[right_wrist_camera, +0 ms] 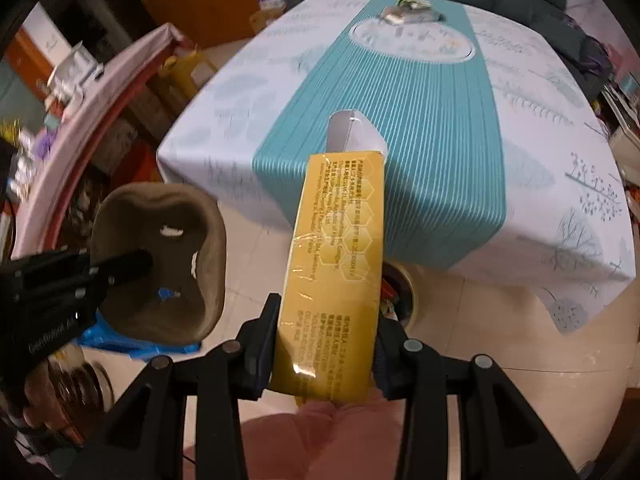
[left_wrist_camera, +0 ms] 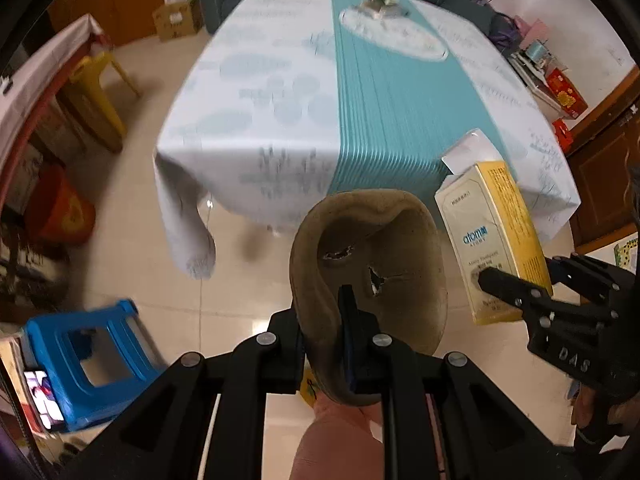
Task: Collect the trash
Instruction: 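Carry the pulp tray and yellow box down over the black bin, then open both grippers to drop the tray and yellow box into the bin, then raise both tools back up toward the table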
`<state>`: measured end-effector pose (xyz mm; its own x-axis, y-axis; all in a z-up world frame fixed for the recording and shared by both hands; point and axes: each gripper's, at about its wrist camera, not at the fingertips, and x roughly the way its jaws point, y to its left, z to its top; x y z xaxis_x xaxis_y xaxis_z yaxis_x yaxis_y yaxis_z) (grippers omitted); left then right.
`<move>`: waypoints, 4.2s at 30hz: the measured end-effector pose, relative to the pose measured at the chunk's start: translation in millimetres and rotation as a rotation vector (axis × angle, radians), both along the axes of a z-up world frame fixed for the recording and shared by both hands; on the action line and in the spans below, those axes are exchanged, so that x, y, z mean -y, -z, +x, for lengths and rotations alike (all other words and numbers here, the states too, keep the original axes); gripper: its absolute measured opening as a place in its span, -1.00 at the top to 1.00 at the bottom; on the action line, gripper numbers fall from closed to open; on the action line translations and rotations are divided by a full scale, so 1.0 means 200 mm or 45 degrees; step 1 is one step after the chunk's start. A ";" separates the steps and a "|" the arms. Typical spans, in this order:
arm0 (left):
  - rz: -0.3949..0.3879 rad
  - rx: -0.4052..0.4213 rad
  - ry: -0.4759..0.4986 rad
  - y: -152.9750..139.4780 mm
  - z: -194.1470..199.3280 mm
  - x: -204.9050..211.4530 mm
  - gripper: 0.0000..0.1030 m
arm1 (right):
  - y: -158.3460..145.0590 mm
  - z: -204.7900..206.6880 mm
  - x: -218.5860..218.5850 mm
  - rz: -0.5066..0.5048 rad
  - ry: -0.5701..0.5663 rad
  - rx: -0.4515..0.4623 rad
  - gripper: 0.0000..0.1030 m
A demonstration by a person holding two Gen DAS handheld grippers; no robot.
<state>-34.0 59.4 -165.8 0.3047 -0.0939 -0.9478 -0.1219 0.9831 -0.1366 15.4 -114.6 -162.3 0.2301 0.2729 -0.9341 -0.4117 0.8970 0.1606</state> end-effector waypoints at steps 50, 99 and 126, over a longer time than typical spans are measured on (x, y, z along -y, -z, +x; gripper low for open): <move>-0.012 -0.201 -0.165 1.42 0.34 0.23 -0.71 | 1.60 0.35 0.26 -0.030 0.270 -0.425 -0.23; 0.073 0.399 0.011 -0.74 0.24 0.13 -0.69 | -0.50 0.15 0.19 0.184 0.305 0.287 -0.23; 0.258 0.196 0.172 -0.45 2.16 0.39 -0.69 | -0.36 1.83 0.44 0.278 0.195 0.148 0.06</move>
